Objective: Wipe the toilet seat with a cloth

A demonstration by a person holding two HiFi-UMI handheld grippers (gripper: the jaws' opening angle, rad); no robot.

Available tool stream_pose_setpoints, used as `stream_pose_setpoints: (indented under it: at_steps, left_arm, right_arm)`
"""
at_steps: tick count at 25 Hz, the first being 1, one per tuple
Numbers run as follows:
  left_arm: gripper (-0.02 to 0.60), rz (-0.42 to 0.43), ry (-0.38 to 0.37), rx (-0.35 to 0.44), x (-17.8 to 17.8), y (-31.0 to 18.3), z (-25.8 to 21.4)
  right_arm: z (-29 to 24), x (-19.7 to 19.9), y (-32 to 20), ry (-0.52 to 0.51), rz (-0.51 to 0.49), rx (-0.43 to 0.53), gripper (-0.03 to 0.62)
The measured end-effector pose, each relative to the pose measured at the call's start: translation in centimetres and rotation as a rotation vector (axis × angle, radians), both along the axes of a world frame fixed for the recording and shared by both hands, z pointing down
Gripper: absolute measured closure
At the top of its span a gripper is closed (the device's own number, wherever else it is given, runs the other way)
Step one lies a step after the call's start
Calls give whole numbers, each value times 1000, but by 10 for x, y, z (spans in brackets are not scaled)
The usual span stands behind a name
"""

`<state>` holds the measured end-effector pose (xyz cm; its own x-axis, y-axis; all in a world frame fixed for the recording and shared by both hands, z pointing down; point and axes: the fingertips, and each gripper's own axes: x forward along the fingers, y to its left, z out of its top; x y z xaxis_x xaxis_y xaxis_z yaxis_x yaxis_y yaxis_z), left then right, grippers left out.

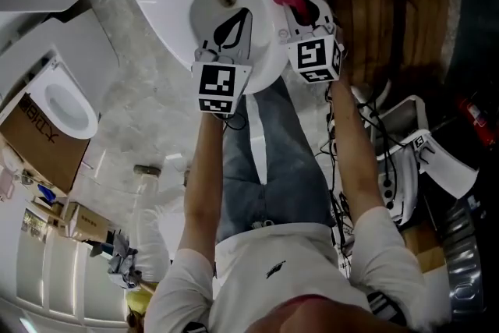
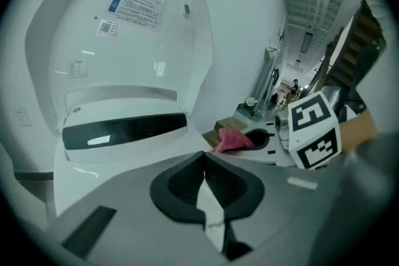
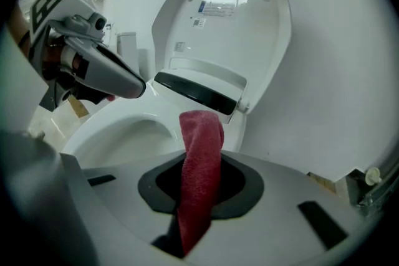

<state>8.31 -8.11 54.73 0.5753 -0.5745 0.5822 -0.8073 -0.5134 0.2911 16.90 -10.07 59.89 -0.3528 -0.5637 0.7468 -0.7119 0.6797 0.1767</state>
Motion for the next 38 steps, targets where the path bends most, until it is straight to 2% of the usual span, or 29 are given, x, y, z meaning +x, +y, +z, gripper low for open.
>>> stream_pose_setpoints:
  at_steps: [3,8,13,24,38]
  left_arm:
    - [571,-5,3,-7,0,3,9]
    - [571,-7,8,-23,-1,12,16]
    - [571,-2,10,-33,0,20,20]
    - [571,9,17,-63,5,44,27]
    - [571,38,24,-115,7,95,34]
  right_arm:
    - [18,-2,2,21,-33,-3,540]
    - [44,-4,12,33,-75,-64,540]
    - [52,-7,16,28,-90,-77,540]
    - [57,-11,40,0,-98,-114,542]
    - [63,-12,99,-12,-79,-161,542]
